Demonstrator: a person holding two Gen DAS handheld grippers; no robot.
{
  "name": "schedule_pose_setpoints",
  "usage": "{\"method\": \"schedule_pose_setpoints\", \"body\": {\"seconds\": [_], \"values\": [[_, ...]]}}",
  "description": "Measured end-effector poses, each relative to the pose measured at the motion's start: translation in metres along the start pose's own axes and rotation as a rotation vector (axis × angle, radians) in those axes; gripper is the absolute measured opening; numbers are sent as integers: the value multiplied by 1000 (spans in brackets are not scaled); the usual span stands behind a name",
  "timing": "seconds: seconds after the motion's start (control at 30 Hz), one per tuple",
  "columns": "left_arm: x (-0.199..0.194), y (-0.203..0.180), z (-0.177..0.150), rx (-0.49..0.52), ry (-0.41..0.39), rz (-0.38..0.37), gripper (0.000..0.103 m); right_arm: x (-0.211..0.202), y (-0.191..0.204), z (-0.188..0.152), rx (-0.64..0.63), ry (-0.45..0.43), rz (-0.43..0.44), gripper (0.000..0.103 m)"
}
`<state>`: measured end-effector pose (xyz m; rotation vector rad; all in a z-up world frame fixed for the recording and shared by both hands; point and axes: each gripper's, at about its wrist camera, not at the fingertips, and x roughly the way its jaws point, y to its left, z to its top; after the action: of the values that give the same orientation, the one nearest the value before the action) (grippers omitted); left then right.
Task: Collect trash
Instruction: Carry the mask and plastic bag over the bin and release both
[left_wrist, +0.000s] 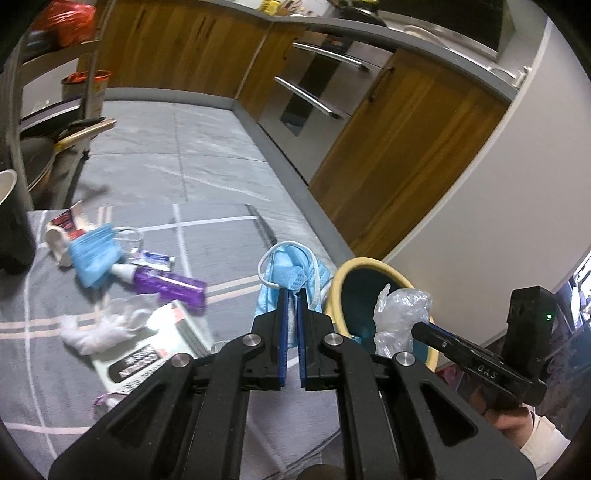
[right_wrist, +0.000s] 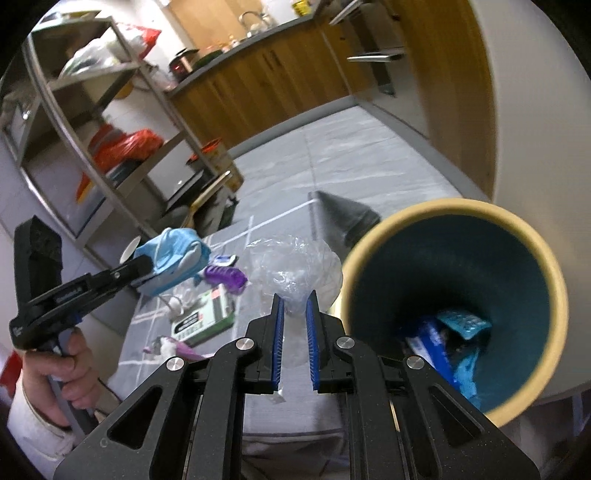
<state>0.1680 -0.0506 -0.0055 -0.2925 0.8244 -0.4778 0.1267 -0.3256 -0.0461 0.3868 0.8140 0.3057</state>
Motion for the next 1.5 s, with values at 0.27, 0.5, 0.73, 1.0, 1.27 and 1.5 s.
{"method": "schedule_pose_setpoints", "body": {"seconds": [0.27,0.5,0.73,1.0,1.27,1.5], "values": [[19,-37,-5,64,27,-24,3,-21,-40,-1,64,-40,-35,13],[31,-65,-10,116,24,-55,3,-34,-70,-3,124,-70,-64,13],[57,-91,-18,150,62,-84,3,-41,-95,-8,175,-85,-95,13],[97,-113,-31,172,137,-77,3,-37,-112,-13,206,-59,-124,13],[125,-126,-41,209,201,-70,4,-30,-115,-14,205,-36,-132,13],[135,-131,-48,239,233,-53,5,-25,-114,-13,212,-18,-148,13]]}}
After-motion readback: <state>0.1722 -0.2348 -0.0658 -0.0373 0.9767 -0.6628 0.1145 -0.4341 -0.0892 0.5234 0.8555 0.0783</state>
